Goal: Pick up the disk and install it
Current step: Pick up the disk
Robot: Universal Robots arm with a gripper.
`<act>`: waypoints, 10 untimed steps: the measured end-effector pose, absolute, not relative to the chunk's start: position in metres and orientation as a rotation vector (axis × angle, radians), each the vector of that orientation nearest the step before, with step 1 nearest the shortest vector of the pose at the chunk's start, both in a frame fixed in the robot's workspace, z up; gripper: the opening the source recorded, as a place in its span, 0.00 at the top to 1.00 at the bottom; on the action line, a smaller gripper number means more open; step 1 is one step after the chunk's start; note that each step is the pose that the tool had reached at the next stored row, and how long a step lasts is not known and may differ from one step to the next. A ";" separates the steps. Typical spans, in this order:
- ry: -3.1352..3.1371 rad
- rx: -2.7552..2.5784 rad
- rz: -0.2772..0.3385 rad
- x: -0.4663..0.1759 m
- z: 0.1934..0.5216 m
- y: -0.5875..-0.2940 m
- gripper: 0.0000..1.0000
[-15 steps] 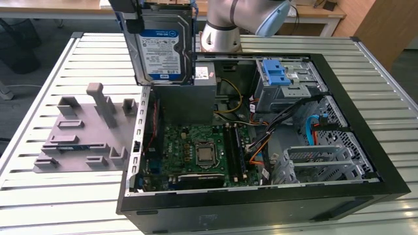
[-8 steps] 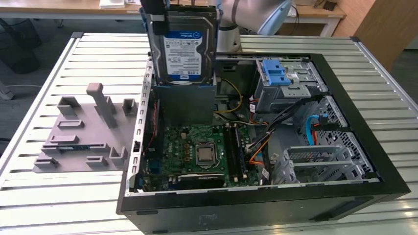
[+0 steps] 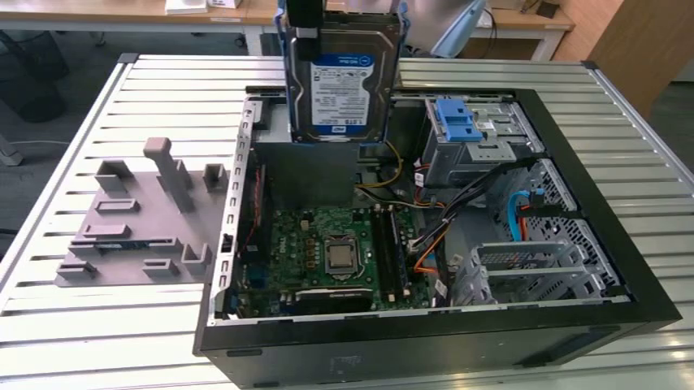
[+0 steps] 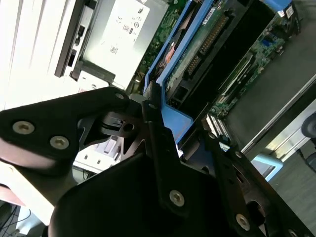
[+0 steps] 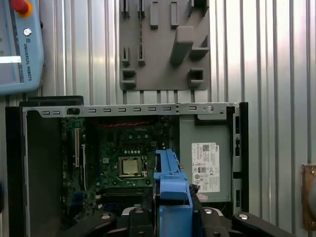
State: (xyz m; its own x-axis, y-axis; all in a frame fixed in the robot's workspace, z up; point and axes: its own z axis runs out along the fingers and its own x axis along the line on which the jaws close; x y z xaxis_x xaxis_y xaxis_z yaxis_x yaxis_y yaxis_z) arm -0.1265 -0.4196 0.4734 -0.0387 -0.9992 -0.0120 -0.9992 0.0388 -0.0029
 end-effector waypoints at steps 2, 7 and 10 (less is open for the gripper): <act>2.256 -2.171 0.010 -0.117 0.473 -0.420 0.64; 2.256 -2.171 0.010 -0.096 0.472 -0.420 0.64; 2.256 -2.171 0.010 -0.091 0.471 -0.426 0.64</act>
State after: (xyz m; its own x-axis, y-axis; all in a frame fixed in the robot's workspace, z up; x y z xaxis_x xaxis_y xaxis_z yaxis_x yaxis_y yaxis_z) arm -0.0914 -0.4255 0.4707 -0.0387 -0.9992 -0.0120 -0.9992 0.0387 -0.0028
